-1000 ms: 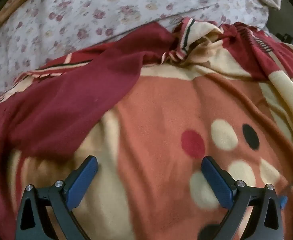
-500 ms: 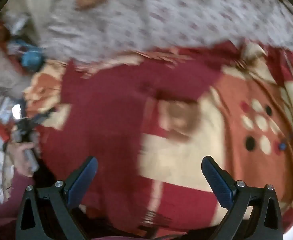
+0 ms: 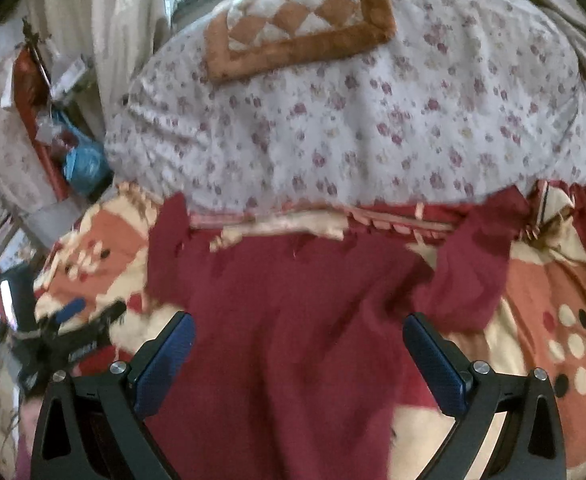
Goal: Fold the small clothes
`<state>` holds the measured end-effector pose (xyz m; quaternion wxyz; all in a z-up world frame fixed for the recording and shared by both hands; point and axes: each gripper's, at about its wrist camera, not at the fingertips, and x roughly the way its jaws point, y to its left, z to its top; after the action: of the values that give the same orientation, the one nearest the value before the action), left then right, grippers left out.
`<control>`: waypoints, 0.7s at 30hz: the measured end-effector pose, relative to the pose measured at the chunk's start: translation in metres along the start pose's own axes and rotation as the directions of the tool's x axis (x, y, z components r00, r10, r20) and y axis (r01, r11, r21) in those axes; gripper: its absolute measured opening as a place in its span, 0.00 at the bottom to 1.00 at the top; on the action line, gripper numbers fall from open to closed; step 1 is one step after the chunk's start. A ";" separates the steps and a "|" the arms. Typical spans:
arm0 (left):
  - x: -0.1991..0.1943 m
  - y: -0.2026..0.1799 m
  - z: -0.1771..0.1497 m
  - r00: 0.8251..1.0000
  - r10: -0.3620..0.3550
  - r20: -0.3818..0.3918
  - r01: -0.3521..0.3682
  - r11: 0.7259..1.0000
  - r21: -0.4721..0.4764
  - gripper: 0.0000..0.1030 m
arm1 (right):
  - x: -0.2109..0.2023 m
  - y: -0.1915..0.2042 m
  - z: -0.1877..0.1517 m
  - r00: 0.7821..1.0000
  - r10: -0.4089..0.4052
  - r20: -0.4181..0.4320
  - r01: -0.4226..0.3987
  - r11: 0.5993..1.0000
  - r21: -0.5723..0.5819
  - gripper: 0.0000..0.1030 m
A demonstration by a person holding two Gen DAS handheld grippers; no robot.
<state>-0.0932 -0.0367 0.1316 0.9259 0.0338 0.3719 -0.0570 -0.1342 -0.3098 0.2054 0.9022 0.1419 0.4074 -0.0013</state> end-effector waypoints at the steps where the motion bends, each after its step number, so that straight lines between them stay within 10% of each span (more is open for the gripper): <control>1: 0.002 -0.002 0.000 1.000 -0.002 -0.004 0.002 1.000 -0.003 0.99 | 0.001 0.000 -0.005 0.998 -0.008 0.065 0.008 1.000 0.008 1.00; 4: 0.006 -0.006 -0.001 1.000 -0.004 -0.009 0.004 1.000 0.002 0.99 | 0.010 0.010 -0.014 0.985 -0.089 0.147 0.095 0.995 -0.031 1.00; 21: 0.047 -0.020 -0.005 0.998 -0.017 -0.065 0.016 1.000 -0.011 0.99 | 0.071 -0.001 -0.033 0.979 -0.205 0.001 0.204 0.977 -0.057 1.00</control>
<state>-0.0651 -0.0596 0.0949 0.9129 0.0277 0.4025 -0.0617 -0.1114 -0.2942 0.1321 0.8999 0.0737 0.4218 -0.0822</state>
